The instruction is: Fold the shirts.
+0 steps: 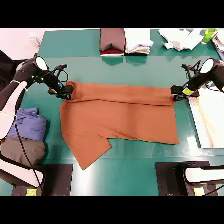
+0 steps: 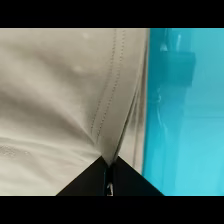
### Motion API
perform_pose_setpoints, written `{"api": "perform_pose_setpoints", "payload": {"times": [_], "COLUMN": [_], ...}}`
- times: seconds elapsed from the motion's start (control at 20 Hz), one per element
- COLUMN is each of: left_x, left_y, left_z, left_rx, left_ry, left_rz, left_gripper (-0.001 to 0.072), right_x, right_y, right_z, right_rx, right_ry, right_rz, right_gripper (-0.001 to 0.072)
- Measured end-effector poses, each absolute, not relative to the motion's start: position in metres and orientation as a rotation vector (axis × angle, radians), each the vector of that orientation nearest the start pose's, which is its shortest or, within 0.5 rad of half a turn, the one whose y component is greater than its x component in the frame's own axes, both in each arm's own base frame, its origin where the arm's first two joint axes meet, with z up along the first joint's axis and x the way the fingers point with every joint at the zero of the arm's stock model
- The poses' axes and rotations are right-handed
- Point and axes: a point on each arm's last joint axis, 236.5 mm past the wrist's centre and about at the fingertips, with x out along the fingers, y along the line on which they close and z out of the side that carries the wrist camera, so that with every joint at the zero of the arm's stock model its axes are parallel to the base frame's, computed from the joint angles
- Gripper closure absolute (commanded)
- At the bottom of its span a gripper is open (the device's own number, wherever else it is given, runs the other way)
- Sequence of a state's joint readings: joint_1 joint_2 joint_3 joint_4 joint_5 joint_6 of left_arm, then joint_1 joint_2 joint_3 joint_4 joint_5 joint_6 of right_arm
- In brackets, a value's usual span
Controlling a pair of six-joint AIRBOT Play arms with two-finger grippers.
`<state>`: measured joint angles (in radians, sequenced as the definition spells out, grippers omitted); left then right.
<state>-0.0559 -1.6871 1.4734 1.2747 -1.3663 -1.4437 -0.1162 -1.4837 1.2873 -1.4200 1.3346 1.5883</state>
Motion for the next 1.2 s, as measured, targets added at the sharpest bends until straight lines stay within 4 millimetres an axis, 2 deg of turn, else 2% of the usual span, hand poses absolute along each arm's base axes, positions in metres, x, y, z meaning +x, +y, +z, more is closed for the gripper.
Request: {"api": "perform_pose_setpoints", "payload": {"times": [0.05,0.15,0.25,0.35,0.45,0.55,0.7,0.9,1.05,1.2], "left_x": [0.408,0.405,0.405,0.398,0.38,0.35,0.293,0.221,0.193,0.178], "left_y": [-0.09,-0.089,-0.085,-0.078,-0.071,-0.066,-0.06,-0.059,-0.066,-0.081], "left_z": [-0.052,-0.049,-0.035,-0.016,0.001,0.007,-0.003,-0.034,-0.052,-0.066], "left_rx": [-0.141,-0.144,-0.136,-0.123,-0.116,-0.129,-0.162,-0.22,-0.279,-0.287], "left_ry": [1.561,1.568,1.541,1.505,1.478,1.47,1.487,1.536,1.561,1.573], "left_rz": [-0.314,-0.3,-0.28,-0.25,-0.218,-0.185,-0.137,-0.095,-0.094,-0.126], "left_gripper": [0.0252,0.0252,0.0252,0.0252,0.0251,0.0251,0.0251,0.0252,0.0252,0.0251], "right_x": [0.375,0.376,0.377,0.376,0.373,0.369,0.365,0.364,0.363,0.363], "right_y": [-0.008,-0.004,-0.006,-0.01,-0.013,-0.013,-0.01,0.006,0.019,0.031], "right_z": [-0.033,-0.029,-0.018,-0.001,0.015,0.028,0.039,0.038,0.032,0.028], "right_rx": [0.248,0.26,0.266,0.27,0.275,0.279,0.271,0.247,0.223,0.203], "right_ry": [1.512,1.489,1.455,1.412,1.378,1.354,1.337,1.348,1.371,1.386], "right_rz": [-0.013,-0.005,-0.007,-0.013,-0.017,-0.016,-0.008,0.029,0.059,0.086], "right_gripper": [0.04,0.0396,0.0392,0.0295,0.0295,0.0294,0.0295,0.0295,0.0295,0.0295]}}
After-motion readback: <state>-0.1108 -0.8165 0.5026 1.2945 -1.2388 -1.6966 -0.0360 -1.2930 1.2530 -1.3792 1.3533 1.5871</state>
